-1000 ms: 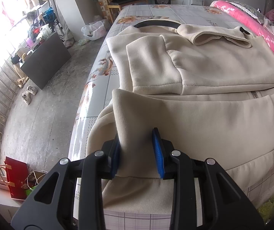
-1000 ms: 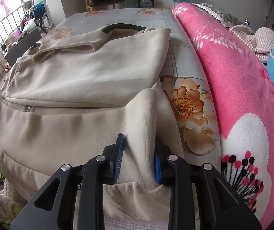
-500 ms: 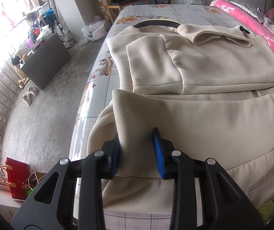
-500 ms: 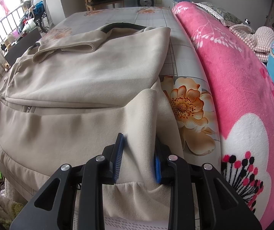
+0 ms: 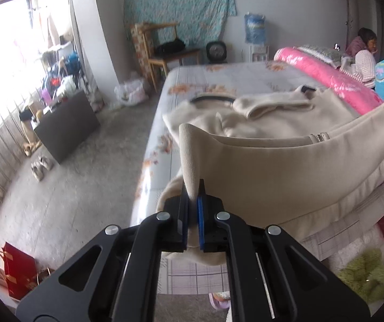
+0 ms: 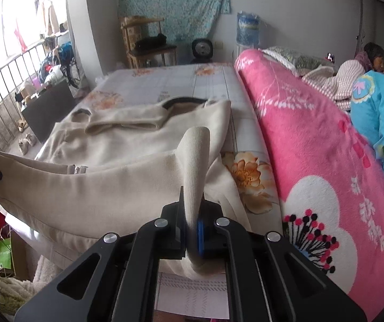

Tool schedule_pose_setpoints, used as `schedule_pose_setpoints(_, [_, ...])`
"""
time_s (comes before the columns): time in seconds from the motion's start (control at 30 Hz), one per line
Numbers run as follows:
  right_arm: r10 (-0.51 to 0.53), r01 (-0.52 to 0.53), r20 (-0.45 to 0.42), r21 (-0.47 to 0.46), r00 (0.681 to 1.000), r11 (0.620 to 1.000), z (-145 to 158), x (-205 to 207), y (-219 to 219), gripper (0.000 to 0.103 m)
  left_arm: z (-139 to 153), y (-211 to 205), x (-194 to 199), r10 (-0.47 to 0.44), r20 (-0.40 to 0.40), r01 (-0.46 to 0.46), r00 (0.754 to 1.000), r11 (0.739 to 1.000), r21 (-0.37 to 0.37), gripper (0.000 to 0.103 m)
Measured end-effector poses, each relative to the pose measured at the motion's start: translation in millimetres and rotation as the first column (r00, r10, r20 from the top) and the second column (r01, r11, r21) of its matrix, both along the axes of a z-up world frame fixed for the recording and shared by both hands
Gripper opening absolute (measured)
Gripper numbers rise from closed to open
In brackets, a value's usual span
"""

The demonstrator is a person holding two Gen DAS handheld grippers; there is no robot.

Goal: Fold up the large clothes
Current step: 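Lift the hem with both tools and fold it over onto the collar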

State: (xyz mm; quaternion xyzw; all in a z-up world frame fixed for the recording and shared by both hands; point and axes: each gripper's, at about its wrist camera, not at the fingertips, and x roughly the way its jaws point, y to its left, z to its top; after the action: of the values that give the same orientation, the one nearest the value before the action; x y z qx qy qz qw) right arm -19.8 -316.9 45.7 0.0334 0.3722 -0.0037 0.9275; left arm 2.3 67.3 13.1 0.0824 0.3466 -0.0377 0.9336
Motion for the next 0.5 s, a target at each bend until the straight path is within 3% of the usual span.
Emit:
schedule_pose_setpoints(0.1, [0.011,-0.014,0.068,0.033,0.998,0.999,24.0,18.1,-6.2,0.006,25.9,5.7,13.4,-0.005,0.044,0.007,0.999,0.999,-0.039,0.005])
schedule_pose_setpoints(0.17, [0.020,-0.023,0.103,0.020,0.994,1.000,34.6,40.4,-9.2,0.006,38.2,12.1,35.6,-0.007,0.062,0.012,0.998,0.996,-0.085,0.005])
schedule_pose_setpoints(0.27, [0.040,-0.044,0.132,0.025,0.990,0.999,44.1,87.0,-16.9,0.006,47.4,16.3,88.5,-0.008,0.073,0.015,0.997,0.995,-0.095,0.005])
schedule_pose_setpoints(0.4, [0.029,-0.036,0.122,0.053,0.992,0.998,40.6,162.9,-31.8,0.006,45.5,17.4,170.7,-0.034,0.018,0.036,0.999,0.989,-0.143,0.005])
schedule_pose_setpoints(0.5, [0.007,-0.011,0.064,0.060,0.998,0.998,17.0,215.1,-35.4,0.007,26.3,16.3,236.3,-0.035,-0.061,0.024,0.997,0.983,-0.181,0.009])
